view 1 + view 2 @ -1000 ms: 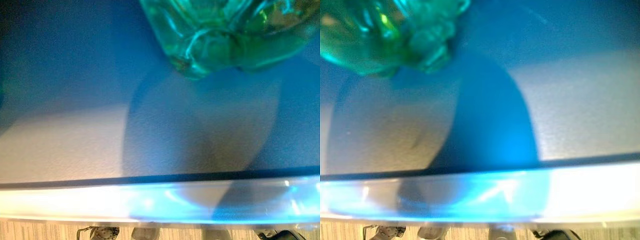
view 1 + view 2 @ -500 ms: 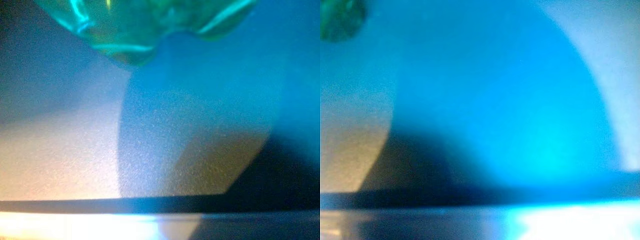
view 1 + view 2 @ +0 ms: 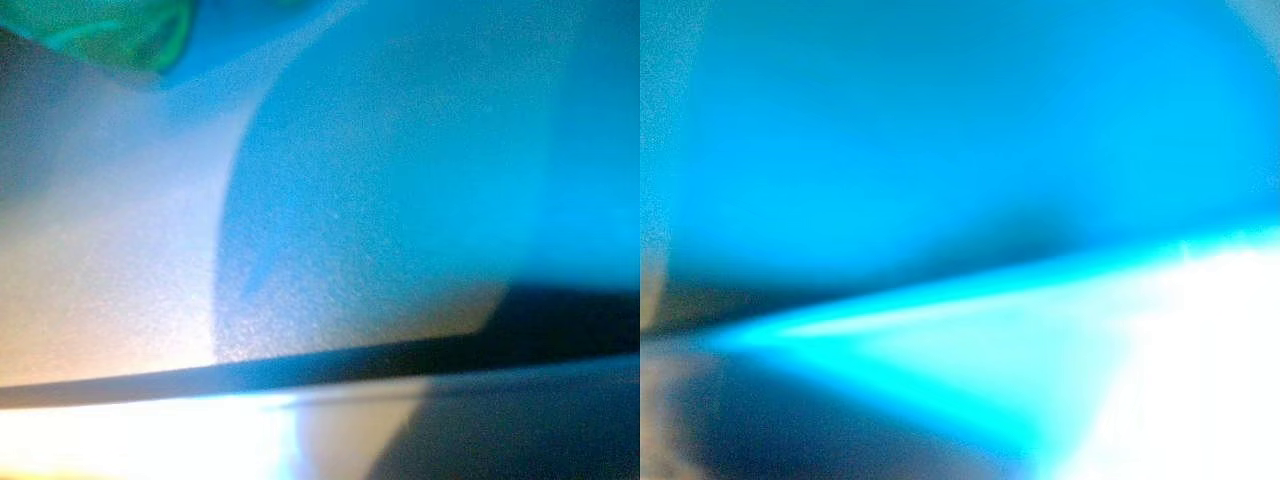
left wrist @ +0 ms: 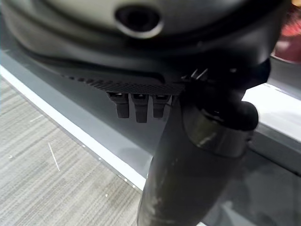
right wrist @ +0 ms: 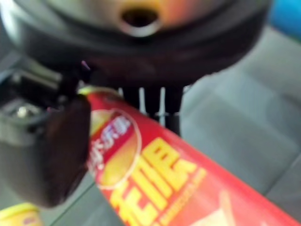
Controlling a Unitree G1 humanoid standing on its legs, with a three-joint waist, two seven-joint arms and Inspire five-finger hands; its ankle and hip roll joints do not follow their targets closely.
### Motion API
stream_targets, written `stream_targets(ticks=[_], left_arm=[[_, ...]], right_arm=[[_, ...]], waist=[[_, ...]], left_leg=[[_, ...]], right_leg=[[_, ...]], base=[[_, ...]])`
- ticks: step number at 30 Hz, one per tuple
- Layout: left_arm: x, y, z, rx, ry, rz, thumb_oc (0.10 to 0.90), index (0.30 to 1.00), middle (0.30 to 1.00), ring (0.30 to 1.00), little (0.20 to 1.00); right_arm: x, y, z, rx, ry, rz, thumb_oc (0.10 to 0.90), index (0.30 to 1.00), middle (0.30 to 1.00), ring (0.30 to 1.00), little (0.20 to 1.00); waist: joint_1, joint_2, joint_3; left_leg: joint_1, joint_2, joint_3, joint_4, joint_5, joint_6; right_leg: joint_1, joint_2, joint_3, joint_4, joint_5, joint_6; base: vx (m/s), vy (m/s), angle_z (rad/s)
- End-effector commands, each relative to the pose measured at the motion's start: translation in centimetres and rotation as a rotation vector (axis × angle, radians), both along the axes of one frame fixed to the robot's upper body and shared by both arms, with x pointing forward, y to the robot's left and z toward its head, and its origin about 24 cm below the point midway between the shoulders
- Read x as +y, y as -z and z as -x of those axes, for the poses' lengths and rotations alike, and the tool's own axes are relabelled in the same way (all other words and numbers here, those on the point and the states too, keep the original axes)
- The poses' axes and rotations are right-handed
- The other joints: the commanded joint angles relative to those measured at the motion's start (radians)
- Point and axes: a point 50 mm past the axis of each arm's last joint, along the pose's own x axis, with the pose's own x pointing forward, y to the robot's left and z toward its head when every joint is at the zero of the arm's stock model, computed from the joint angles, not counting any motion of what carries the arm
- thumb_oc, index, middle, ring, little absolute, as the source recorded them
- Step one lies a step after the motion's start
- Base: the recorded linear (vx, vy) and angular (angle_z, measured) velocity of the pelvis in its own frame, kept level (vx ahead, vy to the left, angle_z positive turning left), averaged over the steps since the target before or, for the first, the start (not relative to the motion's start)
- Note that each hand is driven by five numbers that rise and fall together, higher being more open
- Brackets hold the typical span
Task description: Put the goods on the table back onto the shelves and tidy them up.
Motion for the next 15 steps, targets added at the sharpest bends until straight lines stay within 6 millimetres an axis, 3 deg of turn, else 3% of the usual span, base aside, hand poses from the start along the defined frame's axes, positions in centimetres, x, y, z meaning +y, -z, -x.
stream_targets(ticks=[1, 12, 13, 14, 15], left_arm=[[1.4, -0.5, -0.4, -0.023, 0.005, -0.137, 0.8, 0.9, 0.9, 0.9, 0.9], [1.2, -0.1, -0.2, -0.005, 0.003, -0.147, 0.8, 0.9, 0.9, 0.9, 0.9], [1.1, -0.2, -0.4, -0.01, 0.004, -0.148, 0.8, 0.9, 0.9, 0.9, 0.9], [1.2, -0.2, -0.4, -0.012, 0.005, -0.152, 0.8, 0.9, 0.9, 0.9, 0.9], [1.1, -0.2, -0.4, -0.013, 0.005, -0.154, 0.8, 0.9, 0.9, 0.9, 0.9]], right_arm=[[1.3, -3.3, 0.3, -0.219, -0.063, -0.075, 0.4, 0.3, 0.3, 0.3, 0.3], [1.0, -1.4, -0.6, -0.145, -0.019, -0.108, 0.4, 0.3, 0.3, 0.3, 0.3], [1.0, -1.2, -0.7, -0.136, -0.021, -0.11, 0.504, 0.455, 0.455, 0.455, 0.455], [1.1, -1.1, -0.6, -0.13, -0.026, -0.109, 0.762, 0.844, 0.844, 0.844, 0.844], [1.2, -1.0, -0.6, -0.125, -0.03, -0.111, 0.8, 0.9, 0.9, 0.9, 0.9]], waist=[[0.022, 0.031, -0.077], [0.02, 0.041, -0.089], [0.019, 0.04, -0.09], [0.02, 0.038, -0.093], [0.021, 0.037, -0.094]], left_leg=[[-0.069, 0.07, -0.059, 0.091, -0.028, -0.055], [-0.091, 0.068, -0.059, 0.084, -0.022, -0.053], [-0.093, 0.068, -0.059, 0.085, -0.023, -0.052], [-0.096, 0.069, -0.06, 0.085, -0.023, -0.052], [-0.097, 0.069, -0.061, 0.086, -0.023, -0.052]], right_leg=[[-0.113, -0.036, 0.001, 0.143, -0.1, 0.153], [-0.138, -0.034, -0.001, 0.14, -0.091, 0.154], [-0.14, -0.035, -0.003, 0.14, -0.09, 0.154], [-0.14, -0.035, -0.005, 0.14, -0.09, 0.154], [-0.141, -0.035, -0.006, 0.139, -0.09, 0.154]], base=[[0.0, 0.0, 0.0], [0.0, -0.001, 0.0], [0.0, 0.0, 0.0], [0.0, 0.0, 0.0], [0.0, 0.0, 0.0]])
